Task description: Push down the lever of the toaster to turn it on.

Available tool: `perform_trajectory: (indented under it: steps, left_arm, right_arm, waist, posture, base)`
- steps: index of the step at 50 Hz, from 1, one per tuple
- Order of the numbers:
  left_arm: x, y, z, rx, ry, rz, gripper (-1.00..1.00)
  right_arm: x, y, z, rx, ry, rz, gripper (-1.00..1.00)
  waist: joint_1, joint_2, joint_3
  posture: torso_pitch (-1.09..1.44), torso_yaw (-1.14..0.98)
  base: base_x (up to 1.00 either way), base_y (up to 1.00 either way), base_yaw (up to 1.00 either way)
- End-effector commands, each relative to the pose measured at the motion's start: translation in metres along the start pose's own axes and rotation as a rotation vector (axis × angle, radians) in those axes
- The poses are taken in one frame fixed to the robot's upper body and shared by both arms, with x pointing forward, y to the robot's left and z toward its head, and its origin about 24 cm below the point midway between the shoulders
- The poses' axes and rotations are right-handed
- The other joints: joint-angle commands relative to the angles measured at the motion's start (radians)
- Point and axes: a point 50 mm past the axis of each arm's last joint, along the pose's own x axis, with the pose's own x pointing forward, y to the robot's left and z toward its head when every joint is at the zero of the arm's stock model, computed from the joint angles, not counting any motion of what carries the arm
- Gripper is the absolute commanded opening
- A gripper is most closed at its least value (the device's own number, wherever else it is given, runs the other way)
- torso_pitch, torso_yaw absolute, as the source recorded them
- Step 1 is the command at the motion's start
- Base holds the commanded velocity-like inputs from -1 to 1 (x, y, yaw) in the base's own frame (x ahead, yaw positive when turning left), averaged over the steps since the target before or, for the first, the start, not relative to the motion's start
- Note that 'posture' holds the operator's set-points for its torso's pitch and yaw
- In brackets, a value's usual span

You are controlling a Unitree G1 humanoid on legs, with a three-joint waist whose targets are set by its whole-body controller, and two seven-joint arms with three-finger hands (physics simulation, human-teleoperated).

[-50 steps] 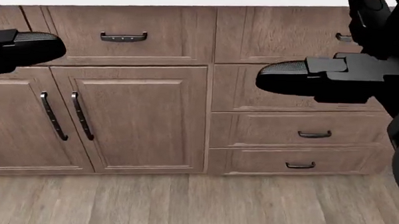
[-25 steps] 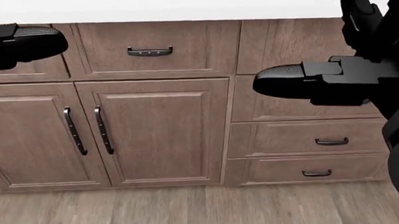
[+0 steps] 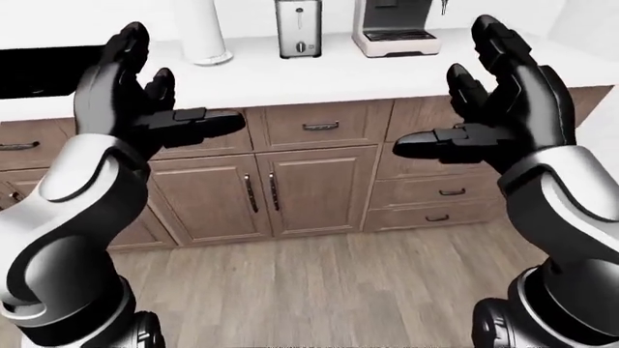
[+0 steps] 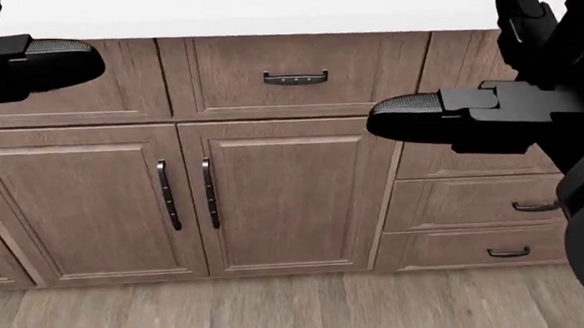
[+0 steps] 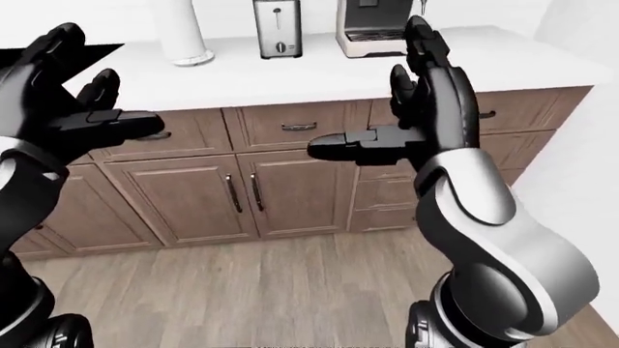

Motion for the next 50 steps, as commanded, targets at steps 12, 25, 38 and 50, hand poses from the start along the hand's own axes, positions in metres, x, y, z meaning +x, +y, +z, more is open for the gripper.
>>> perform_trajectory:
  steps: [12, 25, 38, 50]
  left_arm:
    - [-0.005, -0.006, 0.014, 0.0, -0.074, -0.022, 1.0]
    - [-0.005, -0.007, 0.013, 0.0, -0.075, -0.027, 1.0]
    - [-0.004, -0.008, 0.012, 0.002, -0.076, -0.028, 1.0]
    - [-0.005, -0.01, 0.011, 0.004, -0.073, -0.031, 1.0]
  right_arm:
    - [0.001, -0.001, 0.006, 0.042, -0.054, 0.005, 1.0]
    - [0.001, 0.0, 0.007, 0.045, -0.057, 0.006, 1.0]
    - [0.001, -0.001, 0.007, 0.056, -0.065, 0.006, 1.0]
    - [0.001, 0.0, 0.007, 0.052, -0.072, 0.012, 1.0]
  waist:
    - [0.029, -0.008, -0.026]
    - [0.026, -0.026, -0.024]
    - [0.008, 0.006, -0.002]
    - [0.012, 0.013, -0.023]
  posture:
    - [0.0, 0.0]
    - [0.0, 0.0]
    - [0.0, 0.0]
    - [0.0, 0.0]
  base:
    - [0.0, 0.13, 0.09]
    - [0.0, 0.0, 0.46]
    - [0.0, 0.0, 0.28]
    - [0.04, 0.0, 0.0]
